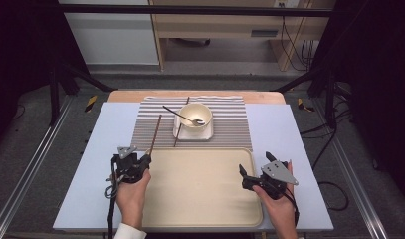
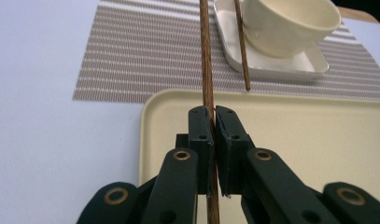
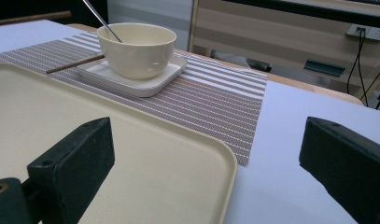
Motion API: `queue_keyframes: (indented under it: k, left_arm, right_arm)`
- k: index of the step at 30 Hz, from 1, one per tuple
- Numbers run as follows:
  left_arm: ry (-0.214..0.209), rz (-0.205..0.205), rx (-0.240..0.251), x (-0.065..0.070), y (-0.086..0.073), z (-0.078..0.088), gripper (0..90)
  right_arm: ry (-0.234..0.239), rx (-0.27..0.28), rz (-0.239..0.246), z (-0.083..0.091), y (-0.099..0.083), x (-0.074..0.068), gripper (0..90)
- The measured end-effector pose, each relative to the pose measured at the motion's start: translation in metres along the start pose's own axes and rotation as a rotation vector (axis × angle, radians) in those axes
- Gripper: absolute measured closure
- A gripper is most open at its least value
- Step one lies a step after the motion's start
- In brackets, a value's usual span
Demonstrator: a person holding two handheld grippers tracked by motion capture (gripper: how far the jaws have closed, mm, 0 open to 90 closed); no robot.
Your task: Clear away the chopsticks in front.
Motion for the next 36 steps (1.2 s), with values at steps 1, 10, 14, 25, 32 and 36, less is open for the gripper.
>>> queue_keyframes:
  k: [1,10,14,25,32,36]
  left_arm:
    - [0.008,-0.003,0.001,0.000,-0.002,0.001,85.5]
    - [0.049,-0.023,0.028,0.002,-0.015,0.017,85.5]
    - [0.052,-0.035,0.033,0.006,-0.022,0.022,85.5]
    - [0.051,-0.059,0.040,0.020,-0.035,0.031,85.5]
    - [0.047,-0.040,0.050,0.021,-0.044,0.040,85.5]
    - [0.039,-0.028,0.056,0.023,-0.048,0.044,85.5]
  right_arm:
    - [0.000,0.002,0.002,0.000,0.000,0.000,3.5]
    - [-0.002,-0.001,0.009,0.000,0.000,-0.001,3.6]
    - [-0.002,-0.004,0.010,0.000,0.000,-0.001,3.7]
    - [0.001,-0.005,0.013,0.000,-0.001,-0.001,4.0]
    - [0.001,-0.007,0.014,0.000,-0.001,-0.001,4.0]
    - [0.000,-0.009,0.013,0.000,-0.001,-0.001,4.0]
Point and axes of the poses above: each handheld gripper's, and its own axes: z roughly backward along the jaws, y roughly out of its top, x roughly to its right, the point moved 8 cm from there along -z, roughly forward along the jaws, and after that the axes turned 10 degrees about -z, right-handed, at the moved point
